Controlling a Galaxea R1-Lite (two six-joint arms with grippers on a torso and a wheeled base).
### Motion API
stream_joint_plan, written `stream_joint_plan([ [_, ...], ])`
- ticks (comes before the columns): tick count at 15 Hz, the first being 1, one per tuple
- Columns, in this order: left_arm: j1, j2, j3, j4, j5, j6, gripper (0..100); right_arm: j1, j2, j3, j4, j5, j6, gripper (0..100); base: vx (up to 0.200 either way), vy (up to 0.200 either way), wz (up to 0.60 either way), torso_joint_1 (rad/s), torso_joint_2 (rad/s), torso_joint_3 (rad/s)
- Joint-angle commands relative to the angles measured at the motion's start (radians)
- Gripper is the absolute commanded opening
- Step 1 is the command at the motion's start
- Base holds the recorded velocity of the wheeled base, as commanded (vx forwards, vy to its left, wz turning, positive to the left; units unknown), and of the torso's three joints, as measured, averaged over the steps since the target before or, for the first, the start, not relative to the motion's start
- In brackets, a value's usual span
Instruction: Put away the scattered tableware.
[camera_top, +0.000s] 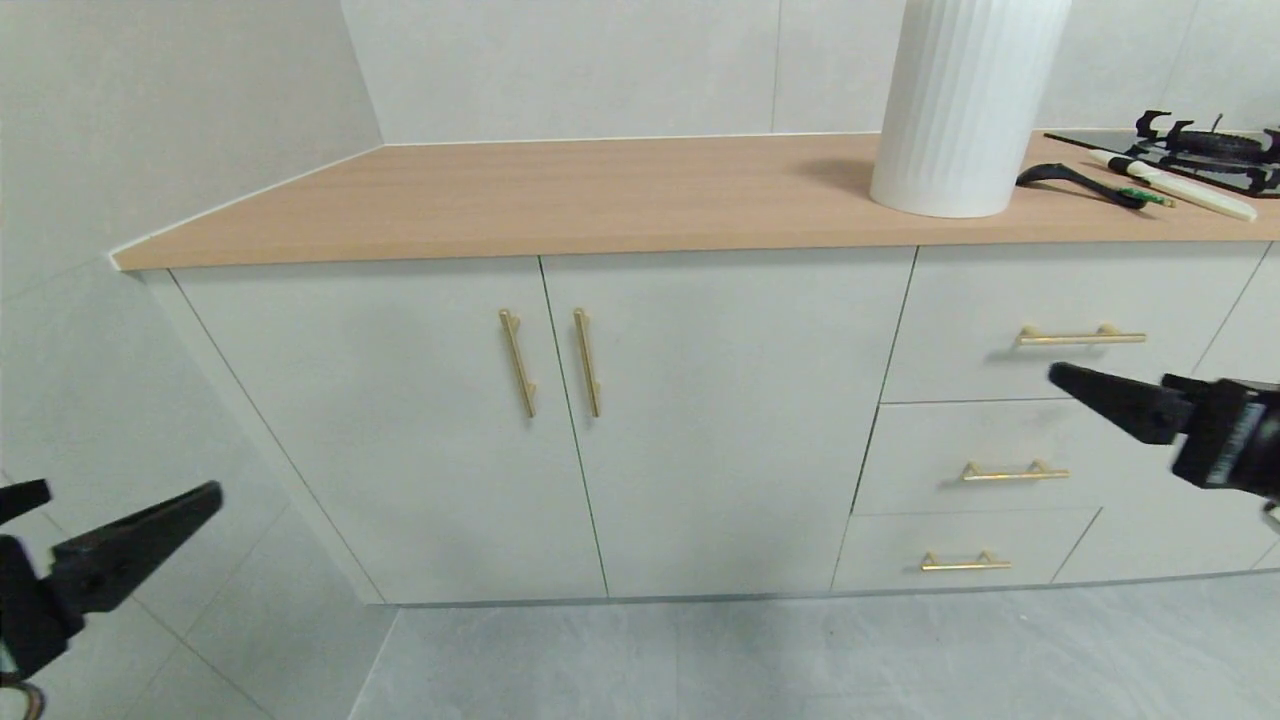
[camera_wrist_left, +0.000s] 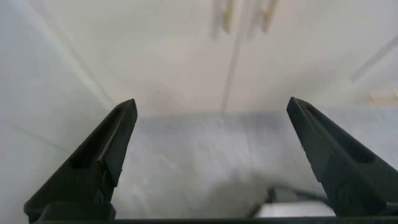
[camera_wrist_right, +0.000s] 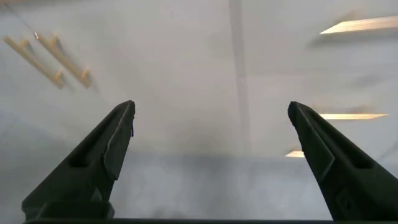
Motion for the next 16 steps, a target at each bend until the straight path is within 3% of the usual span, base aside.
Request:
stream_joint_plan([
  [1,0.096,-0.297,0.054,0.002,0.000,0.109,100,-0.098,-0.450,0.179,0.023,-0.024,-0.129,100,0.000,0.000,0.00,0.000,0.00,0.000],
  [2,0.121,-0.378,0.065,0.005,0.000,0.157,100,-0.130,-0.551,0.204,0.051,-0.026,-0.165,100,0.000,0.000,0.00,0.000,0.00,0.000],
  [3,0.147,-0.456,0.072,0.007,0.000,0.183,100,-0.173,-0.657,0.207,0.108,-0.027,-0.214,100,0.000,0.000,0.00,0.000,0.00,0.000],
  [7,0.207,-0.686,0.072,0.080,-0.003,0.213,100,-0.298,-1.004,0.204,0.385,-0.032,-0.317,100,0.000,0.000,0.00,0.000,0.00,0.000],
  [10,0.262,-0.743,0.094,0.114,0.000,0.207,100,-0.341,-1.002,0.205,0.390,-0.133,-0.308,100,0.000,0.000,0.00,0.000,0.00,0.000],
  [11,0.302,-0.743,0.120,0.087,0.012,0.178,100,-0.406,-1.044,0.230,0.394,-0.139,-0.311,100,0.000,0.000,0.00,0.000,0.00,0.000],
  [13,0.355,-0.751,0.144,0.071,0.028,0.134,100,-0.433,-1.102,0.274,0.410,-0.096,-0.311,100,0.000,0.000,0.00,0.000,0.00,0.000],
  [14,0.398,-0.794,0.166,0.079,0.002,0.135,100,-0.433,-1.102,0.303,0.405,-0.095,-0.299,100,0.000,0.000,0.00,0.000,0.00,0.000],
  [15,0.418,-0.840,0.209,0.077,-0.066,0.157,100,-0.433,-1.102,0.348,0.401,-0.080,-0.279,100,0.000,0.000,0.00,0.000,0.00,0.000],
  [16,0.420,-0.840,0.246,0.073,-0.087,0.158,100,-0.433,-1.102,0.397,0.399,-0.044,-0.277,100,0.000,0.000,0.00,0.000,0.00,0.000],
])
